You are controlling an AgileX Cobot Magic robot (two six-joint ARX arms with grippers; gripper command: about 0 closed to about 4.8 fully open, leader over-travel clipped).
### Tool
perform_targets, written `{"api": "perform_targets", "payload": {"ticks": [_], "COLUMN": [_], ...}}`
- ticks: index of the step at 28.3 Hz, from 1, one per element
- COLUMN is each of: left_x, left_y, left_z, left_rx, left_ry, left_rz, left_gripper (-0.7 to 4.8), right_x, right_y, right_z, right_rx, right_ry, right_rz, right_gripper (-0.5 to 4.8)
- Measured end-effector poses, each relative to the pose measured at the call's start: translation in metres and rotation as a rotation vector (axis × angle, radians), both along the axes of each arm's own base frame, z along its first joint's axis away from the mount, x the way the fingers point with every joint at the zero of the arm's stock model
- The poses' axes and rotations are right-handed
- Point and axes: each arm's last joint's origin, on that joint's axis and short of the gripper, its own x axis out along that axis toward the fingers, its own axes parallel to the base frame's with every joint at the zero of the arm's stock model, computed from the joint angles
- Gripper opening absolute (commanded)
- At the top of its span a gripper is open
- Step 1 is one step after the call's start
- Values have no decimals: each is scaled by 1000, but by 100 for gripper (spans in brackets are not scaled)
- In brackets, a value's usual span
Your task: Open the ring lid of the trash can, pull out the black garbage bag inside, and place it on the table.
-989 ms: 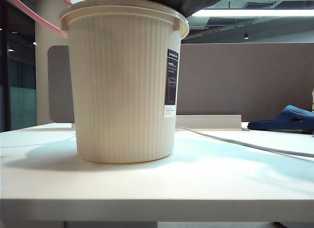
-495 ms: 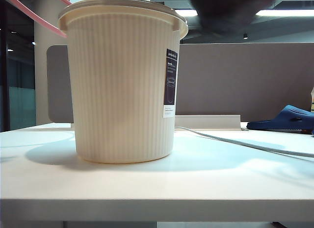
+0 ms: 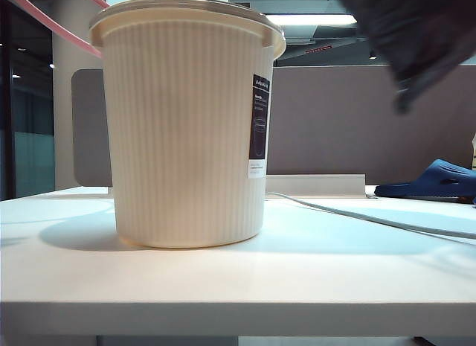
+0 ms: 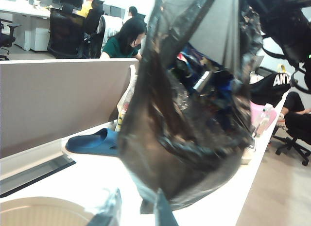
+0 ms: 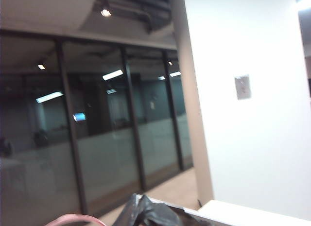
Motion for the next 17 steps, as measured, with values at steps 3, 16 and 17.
{"api": "perform_targets", "payload": {"ticks": [3,16,17], "left_x": [0,2,3], "left_y": [0,1,1], "left_z": [-2,-14,-16], "left_rx": [12,128,138], "left_ry": [7,32,35], "left_rz": [0,89,89], "left_gripper": [89,89,89], "right_x": [5,32,34], "right_y": [0,-6,-7], "right_z": [-5,-28,-29], "right_rx": [-47,-144,-150], "right_ry": [13,94,92], "right_rz": [-34,-237,-243], "right_gripper": [-1,-1,-1]}}
